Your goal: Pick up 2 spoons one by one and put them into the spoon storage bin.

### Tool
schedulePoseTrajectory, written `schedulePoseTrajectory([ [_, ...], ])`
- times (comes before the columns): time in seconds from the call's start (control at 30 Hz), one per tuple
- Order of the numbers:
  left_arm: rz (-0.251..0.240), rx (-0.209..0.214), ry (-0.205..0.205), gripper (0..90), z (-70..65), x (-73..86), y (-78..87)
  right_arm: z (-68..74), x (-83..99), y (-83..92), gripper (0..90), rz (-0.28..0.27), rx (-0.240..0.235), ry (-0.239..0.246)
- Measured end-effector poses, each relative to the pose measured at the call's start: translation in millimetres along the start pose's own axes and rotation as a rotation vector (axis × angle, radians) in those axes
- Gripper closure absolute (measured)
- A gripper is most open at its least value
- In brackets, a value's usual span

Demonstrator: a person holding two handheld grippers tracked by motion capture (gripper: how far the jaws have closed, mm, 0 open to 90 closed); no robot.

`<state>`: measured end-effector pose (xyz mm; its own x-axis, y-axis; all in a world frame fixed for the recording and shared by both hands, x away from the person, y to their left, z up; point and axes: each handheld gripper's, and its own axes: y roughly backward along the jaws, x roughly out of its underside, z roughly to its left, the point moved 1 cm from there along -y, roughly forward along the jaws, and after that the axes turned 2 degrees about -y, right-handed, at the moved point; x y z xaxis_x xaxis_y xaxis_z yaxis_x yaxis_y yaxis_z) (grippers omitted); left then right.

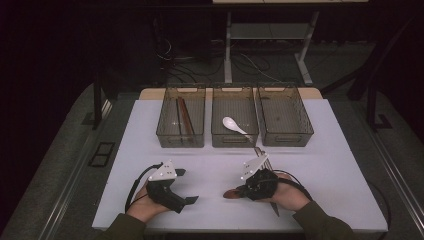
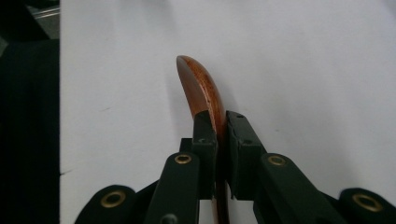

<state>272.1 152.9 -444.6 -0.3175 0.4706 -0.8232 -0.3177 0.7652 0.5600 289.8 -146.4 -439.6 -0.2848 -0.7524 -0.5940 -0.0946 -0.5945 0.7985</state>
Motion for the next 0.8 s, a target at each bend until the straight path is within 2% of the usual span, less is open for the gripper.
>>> schedulePoseTrajectory([
  [0.2, 0.001, 0.001, -0.004, 0.0, -0.7, -0.1, 0.5, -3.5, -0.3, 4.9, 83.0, -0.014, 0.028, -0.044],
  [0.4, 0.001, 0.0, -0.002, 0.0, -0.5, 0.0, 0.0, -8.0, -1.0, 8.4, 83.0, -0.034, 0.051, -0.046],
  [0.8, 0.001, -0.001, -0.002, 0.0, -0.3, 0.0, 0.3, -20.0, -2.4, 22.2, 83.0, -0.104, 0.105, -0.151],
])
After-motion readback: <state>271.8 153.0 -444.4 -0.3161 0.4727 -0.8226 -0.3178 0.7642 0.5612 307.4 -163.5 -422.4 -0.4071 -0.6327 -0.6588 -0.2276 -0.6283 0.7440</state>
